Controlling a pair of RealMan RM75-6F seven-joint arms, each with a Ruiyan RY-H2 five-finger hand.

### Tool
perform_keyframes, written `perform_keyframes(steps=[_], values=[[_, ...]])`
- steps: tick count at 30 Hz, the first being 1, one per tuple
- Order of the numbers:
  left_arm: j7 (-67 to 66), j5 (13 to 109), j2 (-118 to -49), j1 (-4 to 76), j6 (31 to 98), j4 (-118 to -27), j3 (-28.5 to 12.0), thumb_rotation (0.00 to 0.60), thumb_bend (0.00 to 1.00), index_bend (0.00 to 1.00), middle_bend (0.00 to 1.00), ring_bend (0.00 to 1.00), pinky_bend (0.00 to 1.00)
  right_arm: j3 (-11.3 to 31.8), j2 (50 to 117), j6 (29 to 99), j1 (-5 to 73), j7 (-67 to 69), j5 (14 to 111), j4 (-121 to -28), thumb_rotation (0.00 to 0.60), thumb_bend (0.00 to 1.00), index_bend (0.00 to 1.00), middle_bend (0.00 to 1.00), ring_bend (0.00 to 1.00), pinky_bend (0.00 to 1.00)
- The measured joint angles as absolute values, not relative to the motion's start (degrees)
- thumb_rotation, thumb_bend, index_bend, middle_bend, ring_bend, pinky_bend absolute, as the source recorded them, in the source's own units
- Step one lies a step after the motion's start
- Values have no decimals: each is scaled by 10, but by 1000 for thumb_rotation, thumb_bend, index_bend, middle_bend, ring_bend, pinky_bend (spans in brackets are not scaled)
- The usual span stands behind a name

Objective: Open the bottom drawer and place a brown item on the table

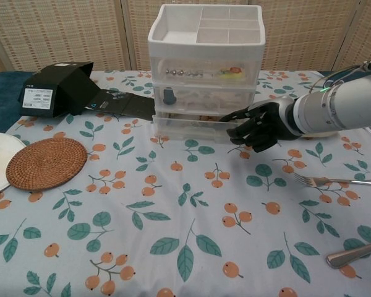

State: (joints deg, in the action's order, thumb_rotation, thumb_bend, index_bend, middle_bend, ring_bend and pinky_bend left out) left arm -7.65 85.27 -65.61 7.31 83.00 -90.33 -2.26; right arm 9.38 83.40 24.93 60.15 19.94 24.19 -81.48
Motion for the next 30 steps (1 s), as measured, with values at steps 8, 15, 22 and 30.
perform_keyframes(steps=[8, 15, 22, 30], values=[[-77, 852, -656, 72, 831, -905, -22, 600, 318, 204, 126, 71, 92, 93, 829, 248, 594, 195, 247, -829, 600, 617, 98, 792, 1000, 1000], [-78, 855, -656, 74, 830, -905, -21, 600, 318, 204, 126, 71, 92, 93, 817, 246, 578, 195, 262, -858, 600, 617, 114, 792, 1000, 1000], [-78, 855, -657, 73, 830, -905, -20, 600, 318, 204, 123, 71, 92, 95, 801, 244, 561, 197, 282, -896, 600, 617, 121, 792, 1000, 1000], [-76, 856, -658, 71, 832, -903, -19, 600, 318, 204, 121, 71, 92, 95, 788, 240, 548, 201, 300, -926, 600, 617, 127, 792, 1000, 1000]])
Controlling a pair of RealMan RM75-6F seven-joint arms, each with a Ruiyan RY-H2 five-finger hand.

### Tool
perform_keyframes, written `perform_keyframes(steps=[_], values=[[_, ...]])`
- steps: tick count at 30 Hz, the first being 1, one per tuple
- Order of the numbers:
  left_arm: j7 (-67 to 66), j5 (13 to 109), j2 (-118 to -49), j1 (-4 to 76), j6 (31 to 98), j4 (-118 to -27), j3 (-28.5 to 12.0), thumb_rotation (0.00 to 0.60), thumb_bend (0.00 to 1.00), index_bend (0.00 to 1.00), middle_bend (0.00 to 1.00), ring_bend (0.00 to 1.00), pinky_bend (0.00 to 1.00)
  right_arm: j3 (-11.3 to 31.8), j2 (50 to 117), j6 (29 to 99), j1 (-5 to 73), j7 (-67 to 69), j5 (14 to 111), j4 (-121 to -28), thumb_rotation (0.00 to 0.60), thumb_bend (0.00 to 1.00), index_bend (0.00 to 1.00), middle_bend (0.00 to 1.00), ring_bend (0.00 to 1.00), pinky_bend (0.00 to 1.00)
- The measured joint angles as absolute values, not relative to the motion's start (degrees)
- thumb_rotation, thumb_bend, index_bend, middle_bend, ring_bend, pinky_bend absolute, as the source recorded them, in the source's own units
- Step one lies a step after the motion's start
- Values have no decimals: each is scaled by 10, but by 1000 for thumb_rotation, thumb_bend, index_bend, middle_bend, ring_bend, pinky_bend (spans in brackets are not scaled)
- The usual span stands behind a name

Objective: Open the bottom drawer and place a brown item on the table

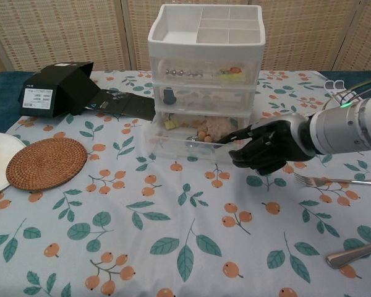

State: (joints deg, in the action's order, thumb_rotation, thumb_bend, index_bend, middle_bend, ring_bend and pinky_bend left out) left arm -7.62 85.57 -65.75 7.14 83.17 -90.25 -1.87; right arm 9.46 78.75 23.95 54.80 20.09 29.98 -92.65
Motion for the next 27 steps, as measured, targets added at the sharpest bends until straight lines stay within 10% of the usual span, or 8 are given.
perform_keyframes(steps=[27], values=[[-75, 861, -659, 71, 835, -903, -17, 600, 317, 204, 121, 71, 92, 90, 758, 267, 520, 202, 352, -985, 600, 617, 52, 757, 1000, 1000]])
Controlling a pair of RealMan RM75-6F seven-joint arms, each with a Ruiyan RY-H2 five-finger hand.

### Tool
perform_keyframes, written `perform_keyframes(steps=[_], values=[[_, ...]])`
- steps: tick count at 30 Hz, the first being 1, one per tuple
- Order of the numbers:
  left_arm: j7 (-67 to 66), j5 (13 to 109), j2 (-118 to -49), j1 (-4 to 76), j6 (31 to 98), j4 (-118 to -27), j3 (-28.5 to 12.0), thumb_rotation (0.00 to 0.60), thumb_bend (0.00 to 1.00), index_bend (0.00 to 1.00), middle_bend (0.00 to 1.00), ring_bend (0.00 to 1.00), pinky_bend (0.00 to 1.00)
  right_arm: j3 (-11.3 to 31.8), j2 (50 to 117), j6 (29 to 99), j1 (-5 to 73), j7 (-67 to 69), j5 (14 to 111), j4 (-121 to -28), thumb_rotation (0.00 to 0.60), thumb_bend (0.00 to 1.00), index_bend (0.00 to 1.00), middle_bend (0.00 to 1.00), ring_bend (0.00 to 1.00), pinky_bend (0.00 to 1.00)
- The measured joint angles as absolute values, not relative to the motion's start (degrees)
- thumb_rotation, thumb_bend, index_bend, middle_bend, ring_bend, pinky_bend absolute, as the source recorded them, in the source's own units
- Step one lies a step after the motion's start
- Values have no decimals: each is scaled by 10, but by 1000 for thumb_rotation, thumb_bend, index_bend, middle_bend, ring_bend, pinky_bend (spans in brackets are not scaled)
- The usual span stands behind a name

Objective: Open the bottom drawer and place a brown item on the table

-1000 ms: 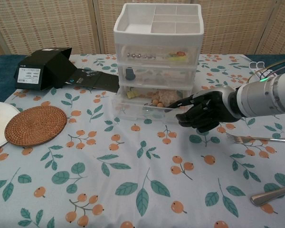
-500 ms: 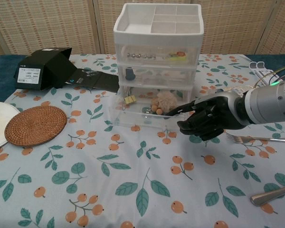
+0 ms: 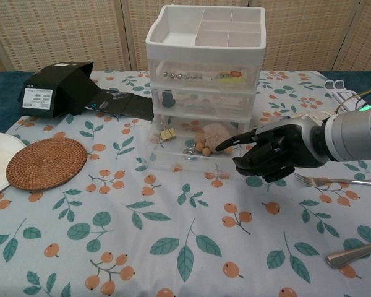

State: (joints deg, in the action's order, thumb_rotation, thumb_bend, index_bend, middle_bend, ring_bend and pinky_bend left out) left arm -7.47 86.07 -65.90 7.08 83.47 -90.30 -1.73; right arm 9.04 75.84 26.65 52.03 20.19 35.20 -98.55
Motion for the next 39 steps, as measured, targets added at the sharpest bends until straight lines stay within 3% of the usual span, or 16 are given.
perform_keyframes(steps=[9, 15, 23, 29, 39], values=[[-67, 867, -659, 72, 837, -905, -18, 600, 318, 204, 121, 71, 92, 86, 747, 341, 513, 136, 424, -1016, 600, 608, 51, 727, 974, 1000], [-62, 871, -659, 71, 841, -904, -17, 600, 318, 204, 120, 71, 92, 78, 743, 387, 521, 53, 464, -1031, 600, 548, 51, 713, 892, 1000], [-51, 876, -660, 69, 848, -897, -16, 600, 318, 204, 121, 71, 92, 51, 767, 471, 543, -120, 500, -1022, 600, 485, 62, 755, 965, 1000], [-41, 880, -661, 64, 856, -890, -14, 600, 317, 204, 120, 71, 92, 31, 808, 537, 561, -280, 527, -984, 600, 451, 109, 837, 1000, 1000], [-27, 881, -661, 53, 870, -882, -13, 600, 318, 204, 121, 71, 92, 21, 891, 576, 588, -408, 585, -863, 600, 260, 191, 901, 1000, 1000]])
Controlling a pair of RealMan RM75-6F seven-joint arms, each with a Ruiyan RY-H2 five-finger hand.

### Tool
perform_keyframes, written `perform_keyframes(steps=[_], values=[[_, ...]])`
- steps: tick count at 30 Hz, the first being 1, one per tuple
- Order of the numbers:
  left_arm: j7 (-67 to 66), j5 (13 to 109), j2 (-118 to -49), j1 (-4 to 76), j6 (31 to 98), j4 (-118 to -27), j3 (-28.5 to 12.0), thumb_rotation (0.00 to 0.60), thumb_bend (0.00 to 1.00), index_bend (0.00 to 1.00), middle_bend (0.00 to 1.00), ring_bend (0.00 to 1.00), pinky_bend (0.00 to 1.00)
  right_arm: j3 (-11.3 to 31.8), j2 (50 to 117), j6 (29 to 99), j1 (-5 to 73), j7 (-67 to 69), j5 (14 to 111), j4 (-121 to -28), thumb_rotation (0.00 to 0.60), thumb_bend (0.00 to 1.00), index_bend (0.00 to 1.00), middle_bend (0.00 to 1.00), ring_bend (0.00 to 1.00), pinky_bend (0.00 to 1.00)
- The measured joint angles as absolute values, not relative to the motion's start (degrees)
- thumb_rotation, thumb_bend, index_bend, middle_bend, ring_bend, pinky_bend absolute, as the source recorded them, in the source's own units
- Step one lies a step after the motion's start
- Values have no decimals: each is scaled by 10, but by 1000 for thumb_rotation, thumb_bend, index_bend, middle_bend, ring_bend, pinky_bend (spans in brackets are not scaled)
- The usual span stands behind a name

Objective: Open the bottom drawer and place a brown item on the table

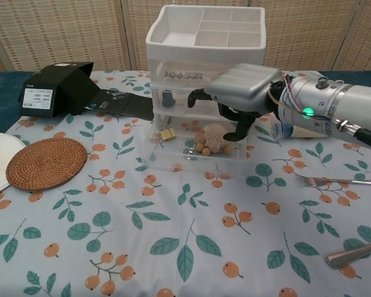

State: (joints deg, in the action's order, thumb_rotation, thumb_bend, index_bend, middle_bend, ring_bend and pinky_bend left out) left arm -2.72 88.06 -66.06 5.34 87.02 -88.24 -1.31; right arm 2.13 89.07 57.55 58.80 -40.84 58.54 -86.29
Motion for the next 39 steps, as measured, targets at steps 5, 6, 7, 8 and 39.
perform_keyframes(steps=[5, 6, 7, 8, 39], values=[[-22, 879, -660, 49, 874, -879, -13, 600, 318, 204, 121, 71, 92, 21, 921, 569, 597, -434, 612, -814, 600, 236, 213, 905, 1000, 1000], [-21, 879, -660, 49, 874, -879, -13, 600, 318, 204, 121, 71, 92, 21, 925, 567, 598, -437, 614, -807, 600, 236, 217, 906, 1000, 1000], [-20, 879, -660, 48, 875, -879, -13, 600, 318, 204, 121, 71, 92, 22, 930, 563, 599, -441, 617, -799, 600, 236, 220, 906, 1000, 1000], [-20, 879, -660, 48, 875, -878, -13, 600, 318, 204, 121, 71, 92, 23, 934, 559, 600, -445, 617, -792, 600, 236, 223, 906, 1000, 1000], [-7, 873, -662, 44, 872, -869, -16, 600, 318, 204, 119, 70, 92, 13, 1010, 490, 617, -528, 675, -633, 600, 236, 255, 908, 1000, 1000]])
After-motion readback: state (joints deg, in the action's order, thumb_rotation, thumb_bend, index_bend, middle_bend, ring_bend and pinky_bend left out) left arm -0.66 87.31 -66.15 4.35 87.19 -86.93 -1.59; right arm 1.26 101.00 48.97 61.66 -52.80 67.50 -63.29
